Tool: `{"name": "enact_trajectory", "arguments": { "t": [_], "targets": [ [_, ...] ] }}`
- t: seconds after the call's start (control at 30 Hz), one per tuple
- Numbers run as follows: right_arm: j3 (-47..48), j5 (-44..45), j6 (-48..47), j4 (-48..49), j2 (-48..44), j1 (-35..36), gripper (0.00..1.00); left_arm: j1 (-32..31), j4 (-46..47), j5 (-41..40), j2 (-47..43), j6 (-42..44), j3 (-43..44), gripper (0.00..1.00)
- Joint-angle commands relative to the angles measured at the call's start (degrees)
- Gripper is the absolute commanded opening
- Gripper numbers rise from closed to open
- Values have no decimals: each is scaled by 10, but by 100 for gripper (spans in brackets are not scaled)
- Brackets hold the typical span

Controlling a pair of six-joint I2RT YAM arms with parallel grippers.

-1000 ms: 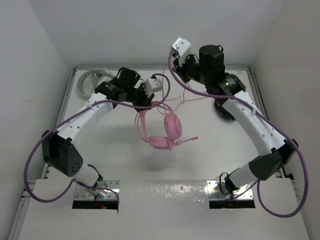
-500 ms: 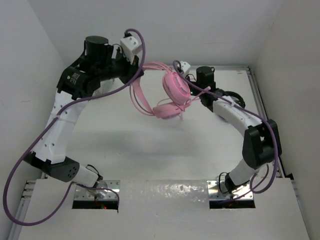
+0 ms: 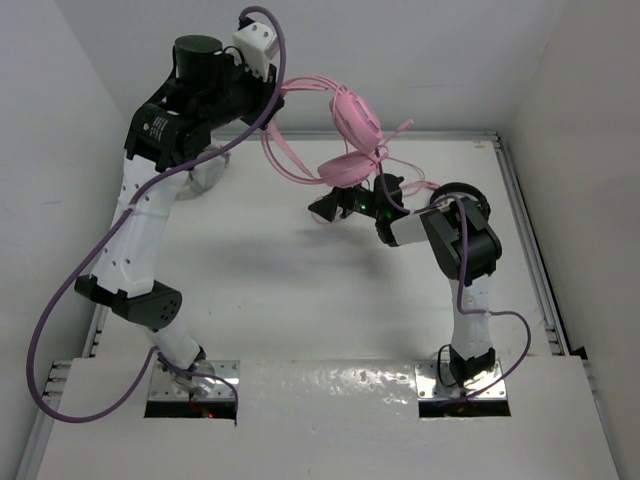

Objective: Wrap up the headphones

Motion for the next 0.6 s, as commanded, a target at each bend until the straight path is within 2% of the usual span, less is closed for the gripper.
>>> {"name": "enact_trajectory", "arguments": {
  "t": [0.0,0.1,0.2,0.23,0.33,0.43,0.57],
  "targets": [
    [-16,42,42,99,15,2,74,4,80,-10,-24,-79,73,0],
    [-51,84,35,109,14,2,74,11,83,-18,-21,-97,95,0],
    [-77,98,41,139,9,2,63,18,87,-18,-16,-108,103,0],
    [-83,104,42,141,6,2,47,19,89,-17,-14,-107,104,0],
    [-102,120,46,146,-7,3,18,50,93,17,-9,-153,102,0],
    [-138,144,57,185,-27,3,0,116,111,106,3,-211,92,0],
    [-248,208,67,271,-87,3,0,132,123,101,-3,-205,56,0]
  ]
}}
